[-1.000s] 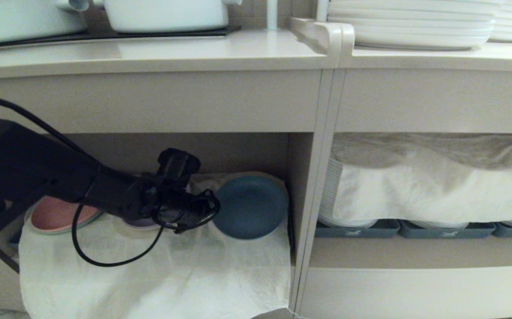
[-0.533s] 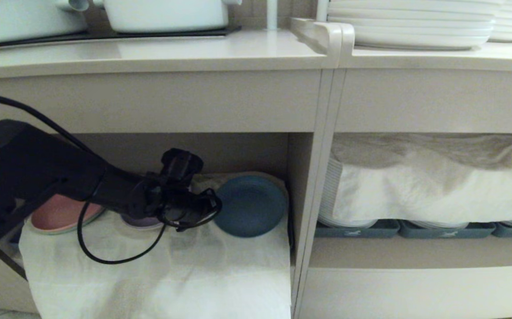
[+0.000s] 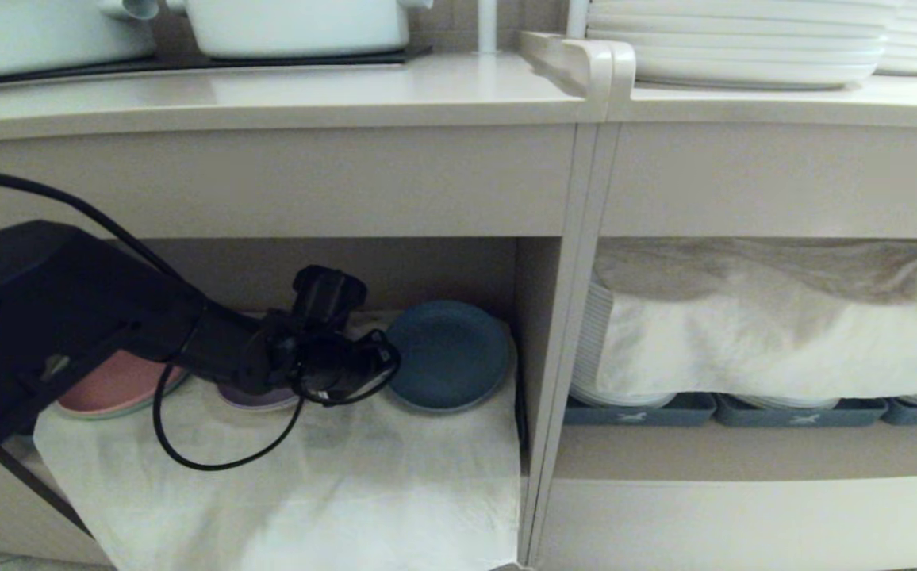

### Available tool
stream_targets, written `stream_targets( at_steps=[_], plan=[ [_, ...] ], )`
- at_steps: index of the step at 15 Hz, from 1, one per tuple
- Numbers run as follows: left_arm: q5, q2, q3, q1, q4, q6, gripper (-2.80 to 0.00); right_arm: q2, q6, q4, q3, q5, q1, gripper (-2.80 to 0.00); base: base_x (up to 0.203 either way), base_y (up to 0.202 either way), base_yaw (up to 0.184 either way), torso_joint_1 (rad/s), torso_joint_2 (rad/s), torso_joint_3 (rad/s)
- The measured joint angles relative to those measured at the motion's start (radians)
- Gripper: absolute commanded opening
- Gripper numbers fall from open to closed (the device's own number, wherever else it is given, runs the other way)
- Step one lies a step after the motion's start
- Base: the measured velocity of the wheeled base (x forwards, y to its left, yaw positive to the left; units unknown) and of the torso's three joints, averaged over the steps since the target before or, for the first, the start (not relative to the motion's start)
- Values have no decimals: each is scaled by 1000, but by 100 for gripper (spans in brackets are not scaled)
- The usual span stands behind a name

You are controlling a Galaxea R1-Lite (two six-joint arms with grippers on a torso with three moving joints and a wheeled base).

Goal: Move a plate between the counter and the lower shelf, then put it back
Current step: Put the plate in the cupboard

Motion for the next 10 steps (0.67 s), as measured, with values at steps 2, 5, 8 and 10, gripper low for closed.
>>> stream_targets(
  at_steps=[2,5,8,10],
  plan=[
    [0,2,0,0,0,0,-280,0,0,0,0,0,0,-280,0,0,0,0,0,0],
    [1,3,0,0,-1,0,-280,0,0,0,0,0,0,-280,0,0,0,0,0,0],
    [2,8,3,0,0,0,-280,0,0,0,0,0,0,-280,0,0,0,0,0,0],
    [2,10,3,0,-1,-1,-280,0,0,0,0,0,0,-280,0,0,0,0,0,0]
  ],
)
